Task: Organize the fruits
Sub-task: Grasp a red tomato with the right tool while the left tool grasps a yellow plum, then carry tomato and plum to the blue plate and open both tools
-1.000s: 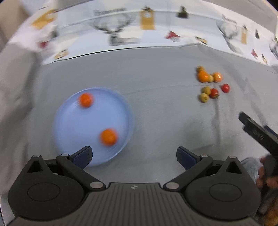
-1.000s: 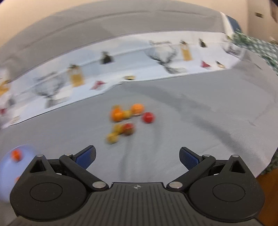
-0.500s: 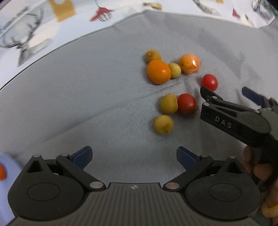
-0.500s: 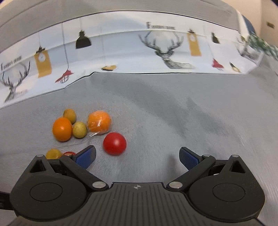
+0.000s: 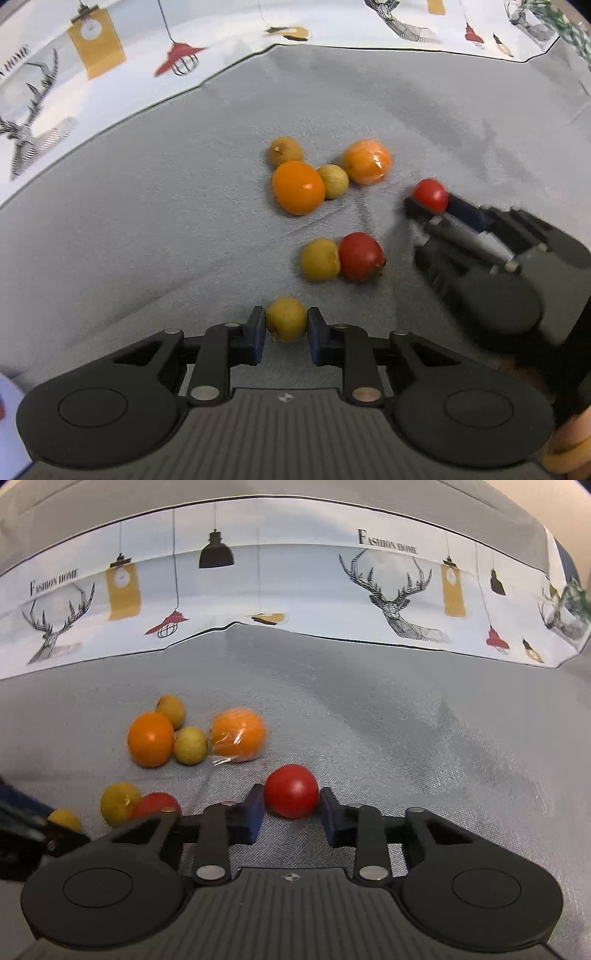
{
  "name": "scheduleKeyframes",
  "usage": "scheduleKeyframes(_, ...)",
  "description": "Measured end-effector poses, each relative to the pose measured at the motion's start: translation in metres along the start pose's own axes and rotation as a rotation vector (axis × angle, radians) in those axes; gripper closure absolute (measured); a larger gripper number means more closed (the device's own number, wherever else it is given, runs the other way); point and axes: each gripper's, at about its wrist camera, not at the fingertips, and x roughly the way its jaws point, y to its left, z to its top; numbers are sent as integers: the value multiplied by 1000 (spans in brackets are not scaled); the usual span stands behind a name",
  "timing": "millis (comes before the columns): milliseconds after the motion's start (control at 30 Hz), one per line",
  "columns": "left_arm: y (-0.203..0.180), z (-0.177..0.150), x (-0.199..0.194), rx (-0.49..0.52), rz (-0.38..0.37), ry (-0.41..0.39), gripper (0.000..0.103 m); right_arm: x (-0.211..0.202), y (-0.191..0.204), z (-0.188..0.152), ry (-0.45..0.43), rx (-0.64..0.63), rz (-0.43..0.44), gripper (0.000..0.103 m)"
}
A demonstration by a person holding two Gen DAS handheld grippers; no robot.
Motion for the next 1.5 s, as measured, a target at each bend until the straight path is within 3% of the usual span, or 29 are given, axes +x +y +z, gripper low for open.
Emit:
scheduleKeyframes(167,11,-12,-44,-47,3,-51,77,-11,-28,4,-94,172,-120,71)
scheduleKeyframes(267,20,-28,-77,-77,35,-66,77,-16,-39,2,-99,224,-179,71)
scheduleKeyframes(433,53,-71,-141,-151,96,-66,77,-59,-37,5,-146,249,-192,71)
scheduleKeyframes(533,71,-102,-181,-175,152,-80,77,-109,-15,10,-201,194,-119,71)
scheduleKeyframes(733,103,-177,-239,-250,218,-88,77,-218,53,1,-202,40,154,71)
scheduleKeyframes(967,129,-264,-292,-358,249,-144,77,-317,133,-17,-101,-71,484,71)
scheduleKeyframes(1067,135,-296,-308,-399,253,-181,77,-350,164,-25,-78,-133,570,71)
scheduleKeyframes(1233,149,-334,-328,-459,228,-223,77,-387,201,-39,-76,-256,606,71)
scheduleKeyframes(1500,157,-355,-349,-488,214,-299,77,-414,226,-47,-102,-334,566,71)
